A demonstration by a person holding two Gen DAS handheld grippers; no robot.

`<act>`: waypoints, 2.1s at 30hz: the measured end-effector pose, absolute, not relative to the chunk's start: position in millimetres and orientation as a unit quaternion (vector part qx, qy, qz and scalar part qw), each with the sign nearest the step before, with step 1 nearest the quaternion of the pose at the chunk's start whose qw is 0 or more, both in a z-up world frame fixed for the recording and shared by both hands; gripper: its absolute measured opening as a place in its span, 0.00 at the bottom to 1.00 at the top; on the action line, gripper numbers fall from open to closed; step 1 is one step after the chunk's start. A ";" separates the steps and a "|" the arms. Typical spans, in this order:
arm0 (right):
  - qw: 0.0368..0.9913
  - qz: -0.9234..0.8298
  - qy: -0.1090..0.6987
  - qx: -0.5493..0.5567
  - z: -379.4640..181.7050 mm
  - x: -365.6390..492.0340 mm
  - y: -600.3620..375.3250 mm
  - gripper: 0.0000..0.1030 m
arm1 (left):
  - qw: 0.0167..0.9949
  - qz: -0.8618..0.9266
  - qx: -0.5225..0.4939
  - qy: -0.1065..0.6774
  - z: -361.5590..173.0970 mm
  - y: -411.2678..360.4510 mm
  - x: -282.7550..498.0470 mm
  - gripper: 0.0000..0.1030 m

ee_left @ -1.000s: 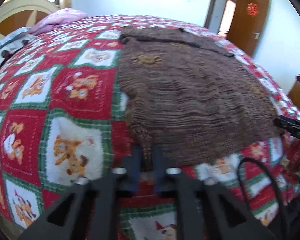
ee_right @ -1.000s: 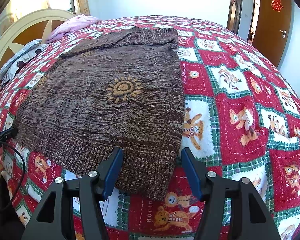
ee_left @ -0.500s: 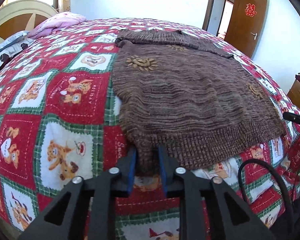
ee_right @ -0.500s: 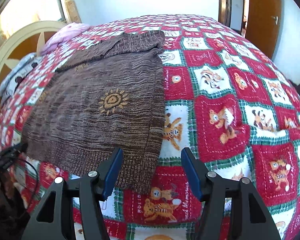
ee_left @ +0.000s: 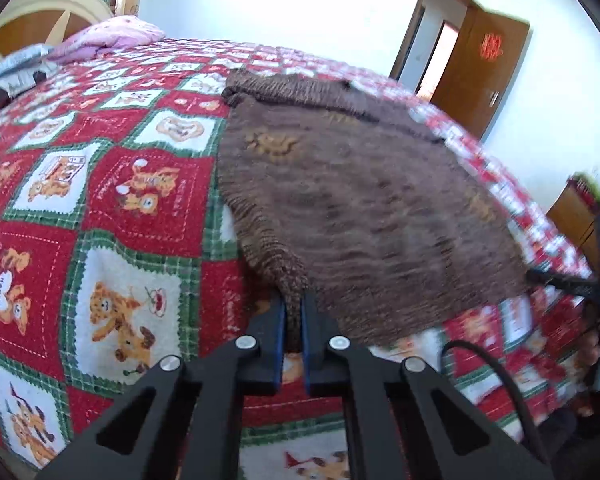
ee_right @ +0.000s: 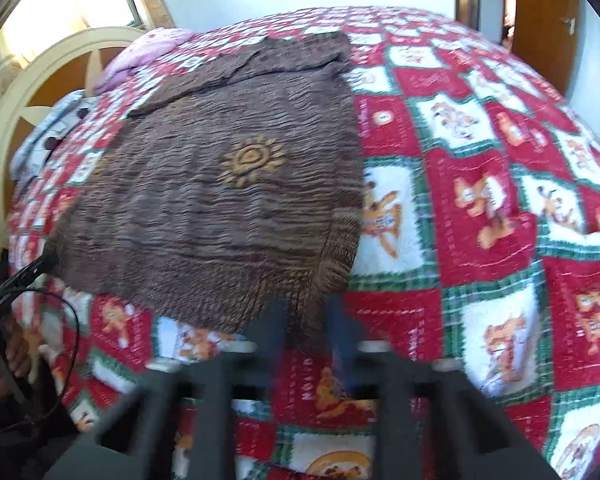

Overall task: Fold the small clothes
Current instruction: 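Grasp the sweater hem with both grippers and lift it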

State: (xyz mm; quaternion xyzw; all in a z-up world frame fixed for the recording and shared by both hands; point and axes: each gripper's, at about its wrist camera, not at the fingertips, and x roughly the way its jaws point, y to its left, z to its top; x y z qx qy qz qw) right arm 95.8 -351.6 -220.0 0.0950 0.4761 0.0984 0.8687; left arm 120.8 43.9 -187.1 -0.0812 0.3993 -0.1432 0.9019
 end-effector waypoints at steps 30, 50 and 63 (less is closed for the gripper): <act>0.873 0.180 0.323 0.317 -129.5 107.7 -416.5 0.05 | 0.893 -0.209 -0.222 0.330 -121.7 80.9 144.1 0.07; 0.886 0.177 0.304 0.301 -83.8 226.6 -416.4 0.05 | 0.882 -0.201 -0.285 0.317 -99.2 98.1 244.3 0.06; 0.886 0.146 0.323 0.298 -86.3 347.4 -416.8 0.05 | 0.887 -0.194 -0.261 0.329 -89.8 92.4 351.1 0.06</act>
